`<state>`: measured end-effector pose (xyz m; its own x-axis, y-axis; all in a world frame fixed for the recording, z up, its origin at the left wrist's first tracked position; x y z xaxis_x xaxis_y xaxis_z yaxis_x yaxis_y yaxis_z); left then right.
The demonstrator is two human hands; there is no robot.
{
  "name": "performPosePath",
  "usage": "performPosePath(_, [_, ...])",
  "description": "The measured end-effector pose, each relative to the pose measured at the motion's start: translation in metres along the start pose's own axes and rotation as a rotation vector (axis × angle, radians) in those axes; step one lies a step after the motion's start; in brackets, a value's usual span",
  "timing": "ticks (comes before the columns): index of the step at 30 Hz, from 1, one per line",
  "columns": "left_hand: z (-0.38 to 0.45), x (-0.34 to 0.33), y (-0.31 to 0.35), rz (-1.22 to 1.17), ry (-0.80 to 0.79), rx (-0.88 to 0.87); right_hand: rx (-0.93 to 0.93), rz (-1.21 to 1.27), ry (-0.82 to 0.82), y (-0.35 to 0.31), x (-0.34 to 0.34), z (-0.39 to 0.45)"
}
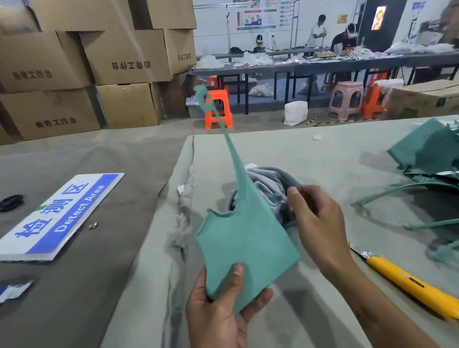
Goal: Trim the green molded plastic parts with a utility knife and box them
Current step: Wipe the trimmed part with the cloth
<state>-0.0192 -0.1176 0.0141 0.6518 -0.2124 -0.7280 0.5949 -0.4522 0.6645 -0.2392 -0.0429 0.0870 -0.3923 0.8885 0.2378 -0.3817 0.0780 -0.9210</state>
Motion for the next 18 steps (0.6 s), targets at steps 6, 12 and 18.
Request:
performPosePath(6, [-0.003, -0.002, 0.001, 0.081, -0.058, -0.032, -0.079, 0.362, -0.474, 0.009, -0.022, -0.082])
performPosePath(12, [-0.015, -0.020, -0.019, 0.089, -0.174, -0.051, -0.284, 0.572, -0.033, 0.041, 0.016, -0.094])
performPosePath(18, [-0.035, -0.029, -0.033, 0.391, -0.293, -0.098, -0.276, 0.648, -0.067, 0.031, 0.058, -0.126])
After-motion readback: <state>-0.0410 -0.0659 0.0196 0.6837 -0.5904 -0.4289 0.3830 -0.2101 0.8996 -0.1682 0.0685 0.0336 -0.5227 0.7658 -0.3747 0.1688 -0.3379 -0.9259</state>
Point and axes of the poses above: each hand's wrist, its own z-axis towards the middle knuckle, its own x-axis out of the back of the hand, y = z × x, the point moved 10 cm from there along z, towards the middle knuckle, and after that the axes turned 3 degrees about -z, right-handed, at the moved point
